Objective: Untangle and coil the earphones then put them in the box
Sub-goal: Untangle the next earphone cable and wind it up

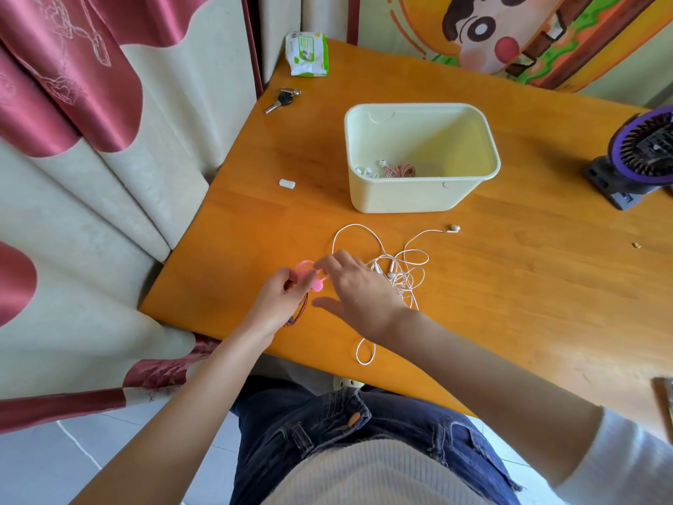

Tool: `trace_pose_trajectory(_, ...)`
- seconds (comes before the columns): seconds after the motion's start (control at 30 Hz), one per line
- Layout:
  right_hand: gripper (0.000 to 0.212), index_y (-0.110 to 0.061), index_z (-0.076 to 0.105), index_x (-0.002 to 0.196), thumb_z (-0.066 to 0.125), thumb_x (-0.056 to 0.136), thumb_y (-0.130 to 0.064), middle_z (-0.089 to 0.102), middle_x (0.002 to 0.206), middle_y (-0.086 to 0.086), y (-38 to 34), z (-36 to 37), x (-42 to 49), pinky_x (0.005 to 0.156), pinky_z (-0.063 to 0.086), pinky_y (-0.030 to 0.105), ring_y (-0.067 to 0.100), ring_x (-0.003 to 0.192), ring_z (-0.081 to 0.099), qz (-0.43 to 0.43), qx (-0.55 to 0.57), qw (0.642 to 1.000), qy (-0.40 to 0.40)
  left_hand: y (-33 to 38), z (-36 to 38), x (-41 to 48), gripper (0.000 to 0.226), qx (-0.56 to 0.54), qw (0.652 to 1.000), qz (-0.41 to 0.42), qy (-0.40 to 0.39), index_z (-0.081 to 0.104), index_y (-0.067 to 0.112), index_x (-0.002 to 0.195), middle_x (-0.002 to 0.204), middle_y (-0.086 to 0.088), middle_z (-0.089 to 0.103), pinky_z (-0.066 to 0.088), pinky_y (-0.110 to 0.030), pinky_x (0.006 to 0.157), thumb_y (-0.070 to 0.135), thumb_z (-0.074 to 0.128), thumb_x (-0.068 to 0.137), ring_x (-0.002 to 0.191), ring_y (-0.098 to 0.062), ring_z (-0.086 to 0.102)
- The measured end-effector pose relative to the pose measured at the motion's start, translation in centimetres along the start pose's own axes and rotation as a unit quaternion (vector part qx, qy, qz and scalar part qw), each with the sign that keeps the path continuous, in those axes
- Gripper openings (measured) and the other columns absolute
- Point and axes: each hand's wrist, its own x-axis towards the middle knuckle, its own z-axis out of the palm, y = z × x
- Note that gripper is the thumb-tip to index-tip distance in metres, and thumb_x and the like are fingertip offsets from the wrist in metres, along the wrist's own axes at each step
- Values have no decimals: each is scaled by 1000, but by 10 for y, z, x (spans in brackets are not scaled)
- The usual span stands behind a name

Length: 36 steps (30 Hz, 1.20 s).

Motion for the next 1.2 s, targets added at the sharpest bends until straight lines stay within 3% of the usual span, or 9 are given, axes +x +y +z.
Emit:
trace_pose_trajectory(0.17,27,-8,57,113,57,92,-25,58,108,10,6,22,13,77,50,40,28,88,61,25,148,988,40,-1,-4,-8,35,10,999,7,-40,55,10,94,65,1,39,27,-25,55,43,44,95,58,-12,36)
trace_pose_trajectory(0.3,19,-5,63,106,62,89,-12,67,97,7,19,20,12,73,48,19,13,76,58,68,276,958,35,-8,-12,-11,21,34,996,38,-69,56,12,95,81,-9,40,29,-25,63,30,46,98,73,-18,38)
trace_pose_trajectory(0.47,18,-5,61,108,60,90,-8,65,86,2,31,24,7,71,54,24,14,70,63,123,363,923,42,-15,-17,-9,7,61,996,61,6,54,15,99,79,1,50,34,-16,59,18,48,97,68,-11,45)
trace_pose_trajectory(0.67,21,-10,59,110,61,89,-9,65,82,2,28,27,7,73,58,28,16,73,67,140,433,890,28,-5,-11,-12,12,23,998,52,1,60,17,103,96,-1,60,41,-20,71,23,56,93,105,-24,54)
trace_pose_trajectory(0.77,21,-3,59,113,56,92,-8,66,81,4,25,24,8,69,57,21,10,70,67,135,465,875,3,4,-5,-16,17,9,998,55,1,62,16,105,80,5,59,37,-11,61,25,59,91,112,-33,50)
trace_pose_trajectory(0.87,23,1,58,115,47,96,-4,65,82,6,24,21,8,68,56,18,5,67,67,137,497,857,-10,11,-3,-18,21,3,998,64,5,64,13,106,89,5,59,42,-36,73,26,62,89,114,-38,46)
trace_pose_trajectory(0.97,23,1,59,115,49,95,-4,66,84,9,24,19,8,65,56,17,3,64,67,141,508,850,-17,14,-5,-23,23,-1,996,87,3,65,7,104,93,6,46,30,-42,87,22,66,87,107,-33,44)
trace_pose_trajectory(1.13,23,2,58,113,55,92,-9,67,84,12,22,18,8,64,57,18,5,63,67,153,531,833,-17,15,-5,-25,21,-14,994,109,-4,65,-1,98,83,7,48,38,-39,71,16,67,85,92,3,29)
trace_pose_trajectory(1.2,25,1,55,114,56,92,-12,68,82,10,21,18,7,66,57,20,7,67,68,149,539,829,-15,14,-6,-23,14,-17,993,114,1,63,1,91,69,4,58,36,-36,63,14,66,86,66,-18,47)
